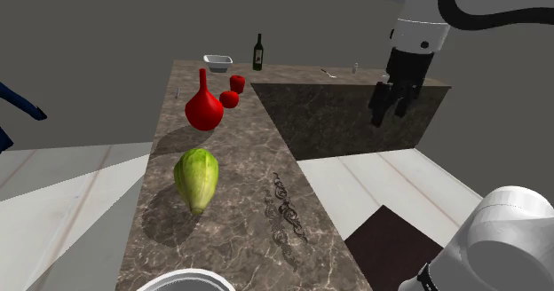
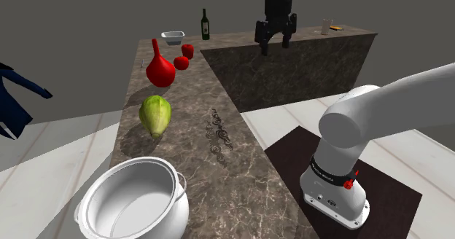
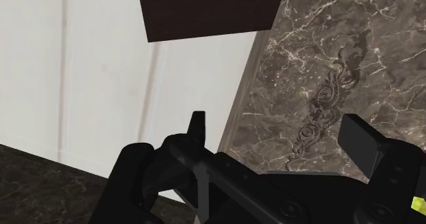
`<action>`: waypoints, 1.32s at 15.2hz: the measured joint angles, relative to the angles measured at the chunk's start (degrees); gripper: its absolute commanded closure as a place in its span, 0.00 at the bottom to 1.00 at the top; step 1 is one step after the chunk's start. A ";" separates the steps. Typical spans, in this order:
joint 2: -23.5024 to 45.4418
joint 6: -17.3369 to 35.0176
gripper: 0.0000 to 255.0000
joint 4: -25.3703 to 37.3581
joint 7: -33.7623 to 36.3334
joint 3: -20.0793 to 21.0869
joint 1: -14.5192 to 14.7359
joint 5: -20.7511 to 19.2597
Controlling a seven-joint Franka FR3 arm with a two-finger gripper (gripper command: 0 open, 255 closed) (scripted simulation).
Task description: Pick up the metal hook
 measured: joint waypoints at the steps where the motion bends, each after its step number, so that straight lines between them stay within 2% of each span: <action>1: 0.00 0.00 0.00 0.00 0.00 0.00 0.00 0.00; 4: 0.89 3.86 0.00 -2.99 1.26 0.85 0.29 0.83; 10: 5.72 15.62 0.00 -9.75 5.02 3.72 1.26 3.24; 15: 12.10 26.92 0.00 -14.36 7.86 6.09 1.89 4.78; 20: 21.71 38.23 0.00 -15.68 10.91 8.61 2.03 5.41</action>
